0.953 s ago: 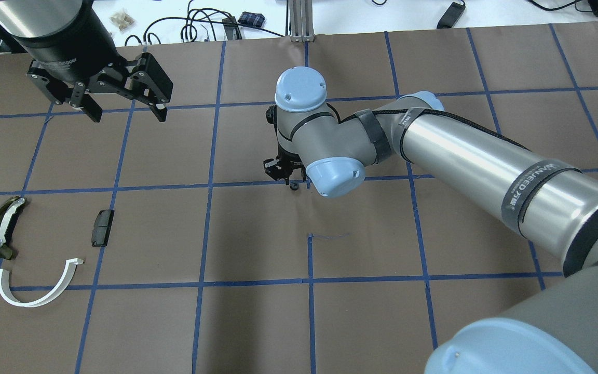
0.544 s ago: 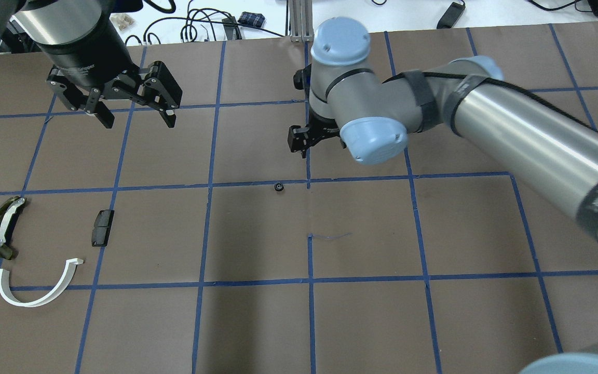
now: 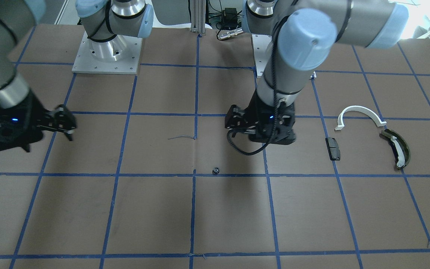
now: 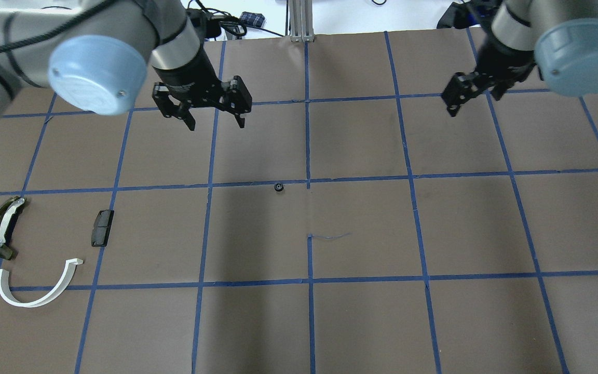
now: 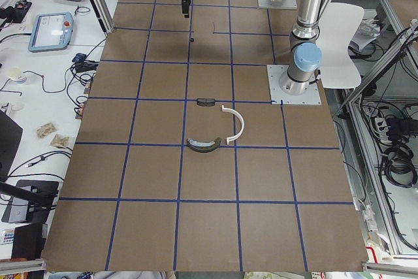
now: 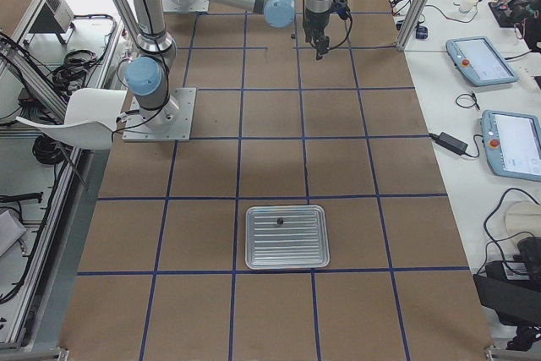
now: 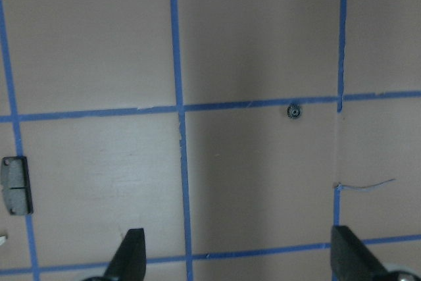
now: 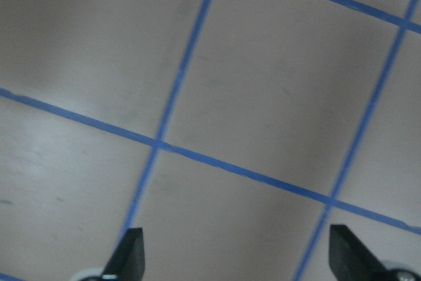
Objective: Place bearing gear from tray to pile
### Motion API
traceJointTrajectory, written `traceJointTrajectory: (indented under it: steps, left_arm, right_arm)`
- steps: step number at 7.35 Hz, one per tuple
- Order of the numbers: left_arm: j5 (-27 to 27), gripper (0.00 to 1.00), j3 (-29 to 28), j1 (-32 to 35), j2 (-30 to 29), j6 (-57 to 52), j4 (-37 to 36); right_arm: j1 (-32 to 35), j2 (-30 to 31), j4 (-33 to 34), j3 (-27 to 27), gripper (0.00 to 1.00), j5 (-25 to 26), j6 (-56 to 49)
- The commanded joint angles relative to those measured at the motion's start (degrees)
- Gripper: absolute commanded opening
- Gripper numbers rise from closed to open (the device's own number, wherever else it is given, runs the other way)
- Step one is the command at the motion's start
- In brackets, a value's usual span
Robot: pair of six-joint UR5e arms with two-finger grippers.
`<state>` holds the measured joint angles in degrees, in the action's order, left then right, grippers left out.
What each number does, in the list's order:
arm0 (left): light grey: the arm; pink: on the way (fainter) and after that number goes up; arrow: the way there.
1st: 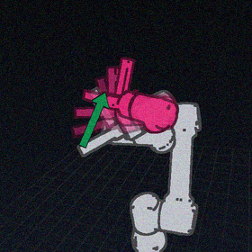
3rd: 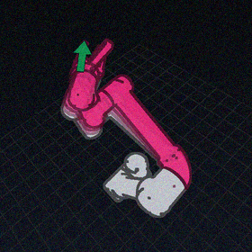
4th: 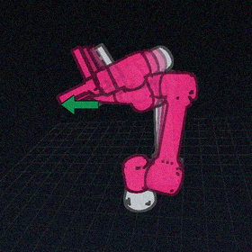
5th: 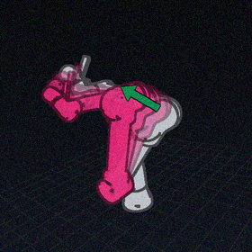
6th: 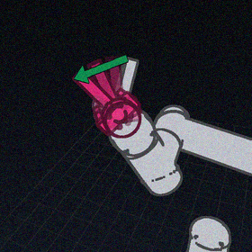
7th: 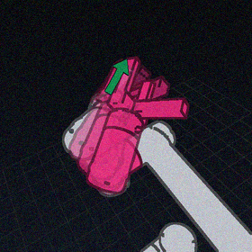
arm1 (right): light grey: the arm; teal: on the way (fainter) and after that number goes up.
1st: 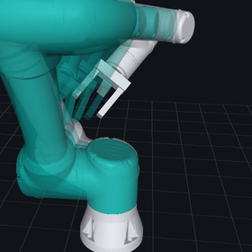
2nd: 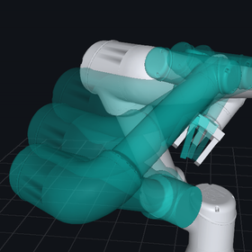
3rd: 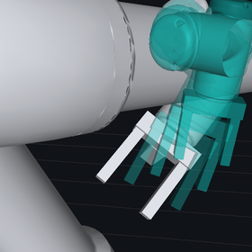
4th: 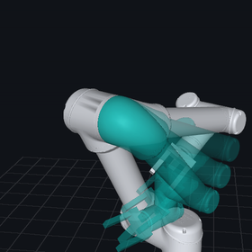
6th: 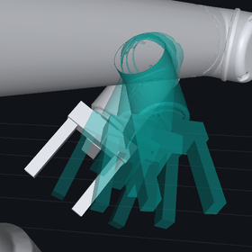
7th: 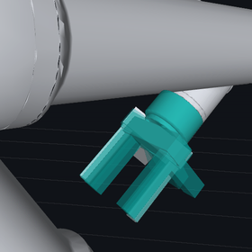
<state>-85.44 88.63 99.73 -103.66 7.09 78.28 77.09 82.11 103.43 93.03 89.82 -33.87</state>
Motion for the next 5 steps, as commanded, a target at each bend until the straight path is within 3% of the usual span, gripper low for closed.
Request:
traceJointTrajectory:
  steps: [1,2,3,5]
  left_arm:
    - [-0.1,1.0,3.6,5.3,-7.7,6.0,-10.4]
    - [-0.2,1.0,5.6,6.5,-9.9,5.8,-16.3]
    - [-1.6,1.0,7.8,7.7,-11.2,7.1,-19.1]
    - [-3.4,1.0,9.9,8.0,-14.1,7.8,-24.2]
  right_arm:
    - [-20.0,0.2,-1.4,0.4,1.0,0.7,-25.1]
    - [-28.2,-3.0,-0.5,1.0,1.0,0.3,-35.2]
    - [-33.4,-7.6,5.6,1.2,1.0,-0.4,-41.9]
    - [-38.3,-17.3,17.0,1.2,1.0,-0.6,-47.8]
